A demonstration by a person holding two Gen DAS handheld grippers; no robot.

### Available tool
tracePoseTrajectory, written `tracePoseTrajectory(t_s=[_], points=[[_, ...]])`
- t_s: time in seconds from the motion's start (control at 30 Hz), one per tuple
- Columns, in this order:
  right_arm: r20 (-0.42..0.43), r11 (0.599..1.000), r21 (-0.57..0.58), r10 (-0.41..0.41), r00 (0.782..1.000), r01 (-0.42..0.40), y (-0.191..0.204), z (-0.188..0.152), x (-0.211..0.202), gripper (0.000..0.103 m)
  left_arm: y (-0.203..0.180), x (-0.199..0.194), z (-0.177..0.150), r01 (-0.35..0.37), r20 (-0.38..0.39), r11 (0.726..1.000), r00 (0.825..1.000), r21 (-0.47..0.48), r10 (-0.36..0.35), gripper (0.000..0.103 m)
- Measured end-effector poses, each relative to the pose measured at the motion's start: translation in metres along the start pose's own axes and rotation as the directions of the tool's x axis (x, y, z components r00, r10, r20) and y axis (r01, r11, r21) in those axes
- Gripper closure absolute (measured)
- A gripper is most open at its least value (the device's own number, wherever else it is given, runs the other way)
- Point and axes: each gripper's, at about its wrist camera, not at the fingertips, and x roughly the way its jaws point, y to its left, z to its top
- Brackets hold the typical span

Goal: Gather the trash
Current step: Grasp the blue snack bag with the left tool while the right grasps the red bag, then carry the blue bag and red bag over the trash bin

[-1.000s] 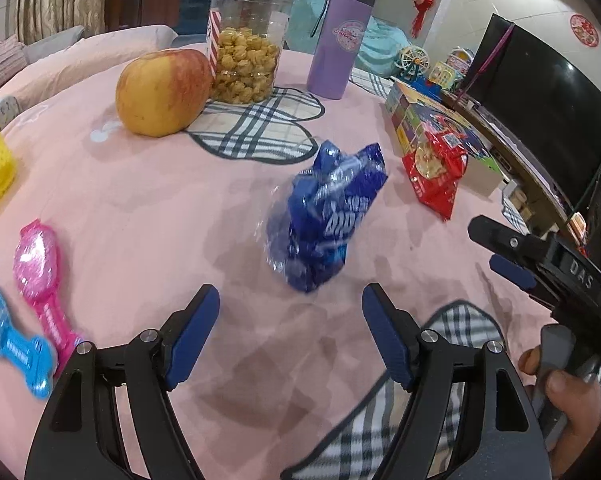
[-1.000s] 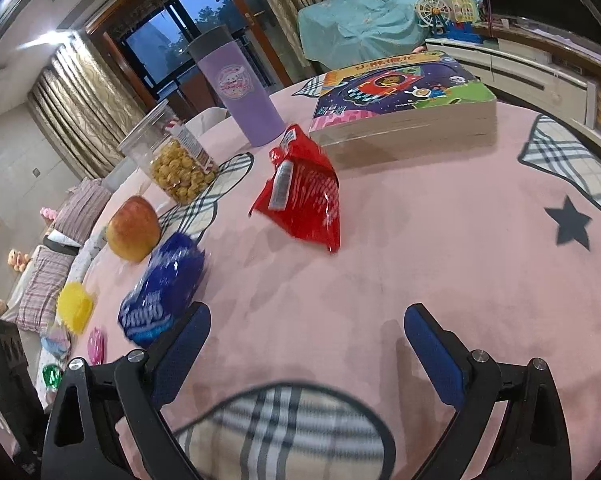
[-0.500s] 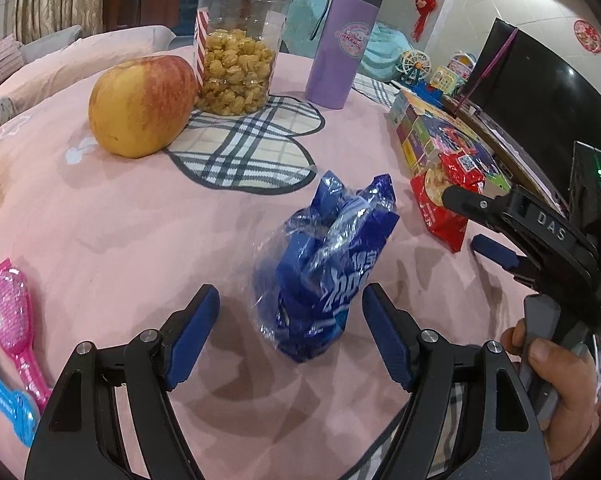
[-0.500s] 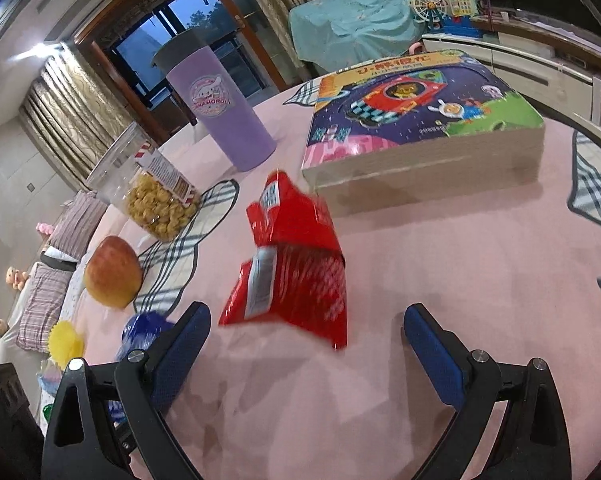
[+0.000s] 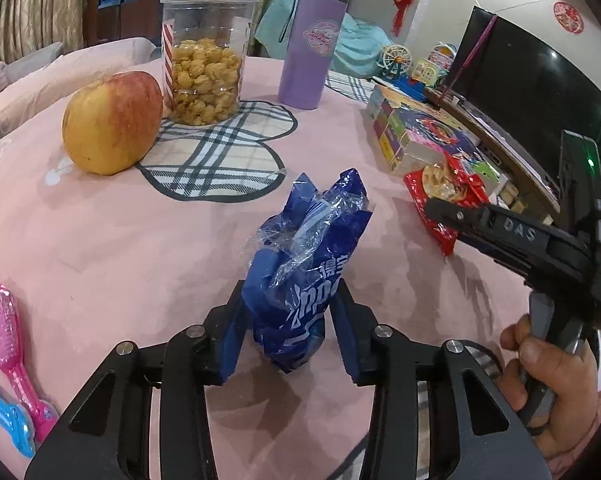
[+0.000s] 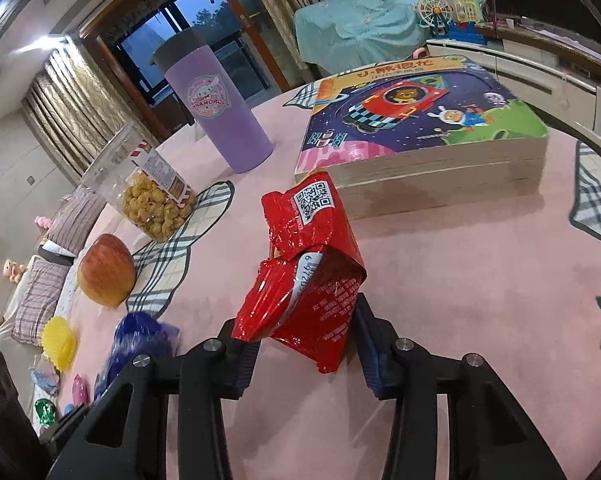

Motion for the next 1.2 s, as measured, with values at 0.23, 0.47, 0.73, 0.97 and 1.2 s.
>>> tracePoseTrajectory(t_s=[0.23, 0.47, 0.73, 0.97, 1.2], points=[[0.018, 1.000, 0.007, 0.011, 1.000, -0.011, -0.010, -0.018, -0.035, 0.062, -0.021, -0.015, -0.012, 0.043, 0.003, 0.999, 0.999, 0.018, -0.043, 0.067], [0.057, 1.000, 0.014, -0.004, 0.998, 0.003, -0.025, -0.044, -0.084, 0.062, -0.055, -0.028, -0.031, 0.107, -0.013, 0.993, 0.994, 0.055, -0.107, 0.067], [0.116, 0.999, 0.041, -0.039, 0.993, 0.035, -0.047, -0.077, -0.145, 0.062, -0.101, -0.042, -0.056, 0.181, -0.047, 0.977, 0.983, 0.110, -0.177, 0.067], [0.139, 0.995, 0.072, -0.080, 0.987, 0.070, -0.069, -0.103, -0.183, 0.062, -0.141, -0.054, -0.072, 0.227, -0.063, 0.956, 0.974, 0.188, -0.219, 0.067], [0.156, 0.989, 0.118, -0.104, 0.982, 0.086, -0.088, -0.121, -0.209, 0.062, -0.168, -0.062, -0.081, 0.255, -0.080, 0.938, 0.967, 0.236, -0.243, 0.067]])
